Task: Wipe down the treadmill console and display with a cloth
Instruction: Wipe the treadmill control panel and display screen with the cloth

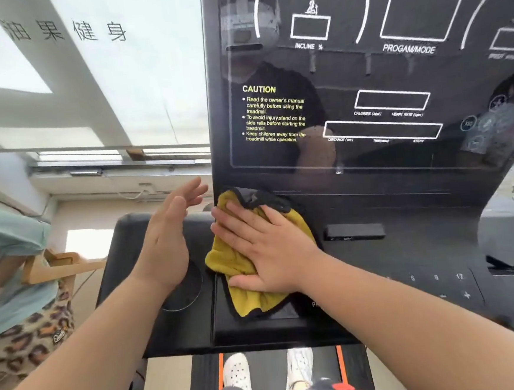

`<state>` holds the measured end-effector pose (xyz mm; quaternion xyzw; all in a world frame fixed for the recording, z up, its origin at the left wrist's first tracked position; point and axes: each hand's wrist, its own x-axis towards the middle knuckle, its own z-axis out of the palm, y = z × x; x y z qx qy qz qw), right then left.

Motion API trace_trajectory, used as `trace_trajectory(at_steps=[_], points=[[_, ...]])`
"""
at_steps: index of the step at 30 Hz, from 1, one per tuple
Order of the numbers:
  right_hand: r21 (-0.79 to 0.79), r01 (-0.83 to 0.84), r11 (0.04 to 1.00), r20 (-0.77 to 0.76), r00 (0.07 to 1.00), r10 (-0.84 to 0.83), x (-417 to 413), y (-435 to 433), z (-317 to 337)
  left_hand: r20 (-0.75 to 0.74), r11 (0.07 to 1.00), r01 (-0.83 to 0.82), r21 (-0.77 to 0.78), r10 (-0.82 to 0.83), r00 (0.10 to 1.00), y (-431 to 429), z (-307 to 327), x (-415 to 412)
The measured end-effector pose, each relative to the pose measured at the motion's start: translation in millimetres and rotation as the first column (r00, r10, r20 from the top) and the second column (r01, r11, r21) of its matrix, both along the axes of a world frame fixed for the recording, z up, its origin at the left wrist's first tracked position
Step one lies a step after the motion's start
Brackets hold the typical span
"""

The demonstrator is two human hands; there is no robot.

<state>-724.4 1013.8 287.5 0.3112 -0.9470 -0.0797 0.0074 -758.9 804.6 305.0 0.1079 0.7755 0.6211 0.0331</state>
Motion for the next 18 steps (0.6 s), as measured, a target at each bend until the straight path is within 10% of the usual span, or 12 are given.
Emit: trace_trajectory(at_steps=[7, 18], points=[[-0.009, 0.018, 1.0, -0.203, 0.979, -0.02, -34, -15, 18, 0.036, 0.986, -0.095, 0.134, 0.091, 0.995, 3, 15, -11], [-0.351, 0.506, 0.788, -0.36, 0.704, -0.612, -43, 47, 52, -0.081, 0.987, -0.048, 0.154, 0.061, 0.995, 38, 48, -43]])
